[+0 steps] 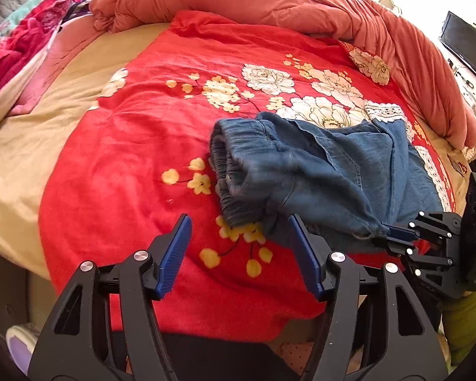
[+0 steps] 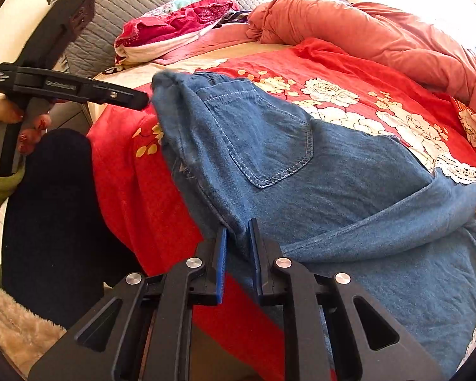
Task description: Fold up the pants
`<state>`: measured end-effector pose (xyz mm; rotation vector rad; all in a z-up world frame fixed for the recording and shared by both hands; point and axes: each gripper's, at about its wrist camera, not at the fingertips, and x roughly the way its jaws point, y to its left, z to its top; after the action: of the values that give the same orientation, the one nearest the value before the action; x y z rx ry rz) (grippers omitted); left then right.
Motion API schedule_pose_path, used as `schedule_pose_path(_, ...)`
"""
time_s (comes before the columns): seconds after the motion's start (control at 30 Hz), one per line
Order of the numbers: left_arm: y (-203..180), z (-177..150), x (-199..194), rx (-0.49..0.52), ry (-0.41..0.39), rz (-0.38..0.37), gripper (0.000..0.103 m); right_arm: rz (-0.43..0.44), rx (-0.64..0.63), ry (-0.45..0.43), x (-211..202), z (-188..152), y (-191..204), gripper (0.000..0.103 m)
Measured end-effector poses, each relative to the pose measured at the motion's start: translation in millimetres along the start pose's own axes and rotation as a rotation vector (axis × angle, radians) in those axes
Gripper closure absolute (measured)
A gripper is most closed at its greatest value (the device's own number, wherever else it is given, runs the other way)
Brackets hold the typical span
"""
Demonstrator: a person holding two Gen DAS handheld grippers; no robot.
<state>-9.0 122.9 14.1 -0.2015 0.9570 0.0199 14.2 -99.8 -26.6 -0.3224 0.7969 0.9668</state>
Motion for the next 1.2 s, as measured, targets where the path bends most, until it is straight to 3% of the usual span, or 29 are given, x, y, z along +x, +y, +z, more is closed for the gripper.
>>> schedule_pose_path(0.1, -0.4, -0.2, -13.2, -0.009, -0.03, -0.015, 0.048, 0.013, 0.008, 0.0, 1.8, -3.4, 2.0, 0.08)
schedule_pose_path(0.23, -37.5, 12.9, -21.2, 0.085, -0.087, -0.095, 0.048, 0.02, 0.024, -0.009, -0.1, -5.5, 4.6, 0.077)
schedule_pose_path(0.33, -72.8, 20.9, 6.2, 0.179, -0.042, -0.141, 0.048, 0.042, 0.053, -0.022, -11.1, -6.7, 1.9, 0.078)
schedule_pose_path(0.43, -87.7, 17.8, 39.0, 0.211, 0.024, -0.12, 0.049, 0.036, 0.082, -0.061, -35.0, -9.6, -4.1, 0.078)
schedule_pose_path(0.53, -87.9, 5.6, 68.8, 0.222, 0.099, -0.045, 0.049, -0.012, 0.116, -0.09, -51.3, -8.9, -16.1, 0.07)
schedule_pose_path(0.7, -85.7, -0.2, 74.5, 0.222, 0.116, -0.047, 0.049, -0.089, 0.167, -0.097, -50.1, 9.4, -42.5, 0.07)
schedule_pose_path(0.8, -85.2, -1.4, 75.4, 0.221, 0.117, -0.046, 0.049, -0.082, 0.203, -0.089, -34.1, 23.6, -52.8, 0.06)
schedule_pose_path(0.97, -83.8, 0.2, 76.5, 0.218, 0.113, -0.049, 0.049, -0.126, 0.306, 0.083, 16.7, 21.6, -75.0, 0.059)
schedule_pose_path(1.1, -82.7, 0.7, 71.2, 0.203, 0.1, -0.065, 0.048, -0.102, 0.363, 0.054, 13.8, 23.0, -81.8, 0.06)
schedule_pose_path(1.2, -82.9, 1.0, 50.1, 0.177, 0.052, -0.112, 0.047, -0.09, 0.396, -0.036, -18.0, 21.2, -89.0, 0.06)
